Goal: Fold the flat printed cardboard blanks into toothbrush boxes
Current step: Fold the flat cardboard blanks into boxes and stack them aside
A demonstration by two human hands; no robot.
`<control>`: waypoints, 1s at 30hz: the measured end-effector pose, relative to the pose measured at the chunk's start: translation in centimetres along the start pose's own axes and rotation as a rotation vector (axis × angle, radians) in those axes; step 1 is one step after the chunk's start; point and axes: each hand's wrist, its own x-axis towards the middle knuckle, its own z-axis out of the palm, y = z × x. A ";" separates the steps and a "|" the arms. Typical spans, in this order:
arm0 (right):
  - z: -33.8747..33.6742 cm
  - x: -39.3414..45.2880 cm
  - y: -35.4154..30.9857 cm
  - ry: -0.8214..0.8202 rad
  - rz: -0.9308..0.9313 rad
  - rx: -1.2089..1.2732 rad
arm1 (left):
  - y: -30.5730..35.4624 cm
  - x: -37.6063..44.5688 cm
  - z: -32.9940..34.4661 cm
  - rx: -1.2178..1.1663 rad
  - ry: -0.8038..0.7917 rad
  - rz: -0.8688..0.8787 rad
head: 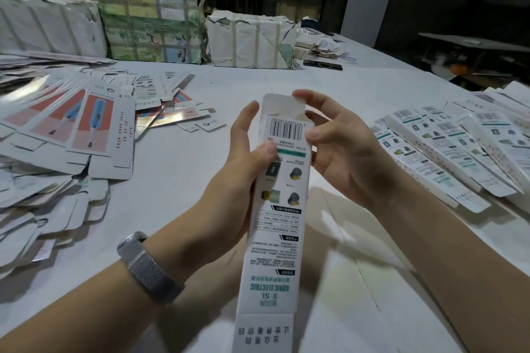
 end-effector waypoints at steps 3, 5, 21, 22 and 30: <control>0.2 -0.2 0.1 -0.029 -0.062 0.015 | -0.2 0.0 0.0 0.000 0.026 -0.011; 0.5 -0.2 0.2 -0.040 -0.093 -0.008 | -0.4 0.1 -0.2 0.011 0.042 -0.020; -0.1 0.0 -0.3 -0.033 0.037 0.012 | -0.7 0.1 -0.2 0.243 -0.029 0.015; -0.1 0.0 -0.2 -0.038 0.045 0.021 | -0.6 0.0 0.1 0.243 -0.028 0.017; -0.1 0.1 -0.2 -0.024 0.073 0.006 | 0.2 -0.3 1.4 0.246 -0.014 0.035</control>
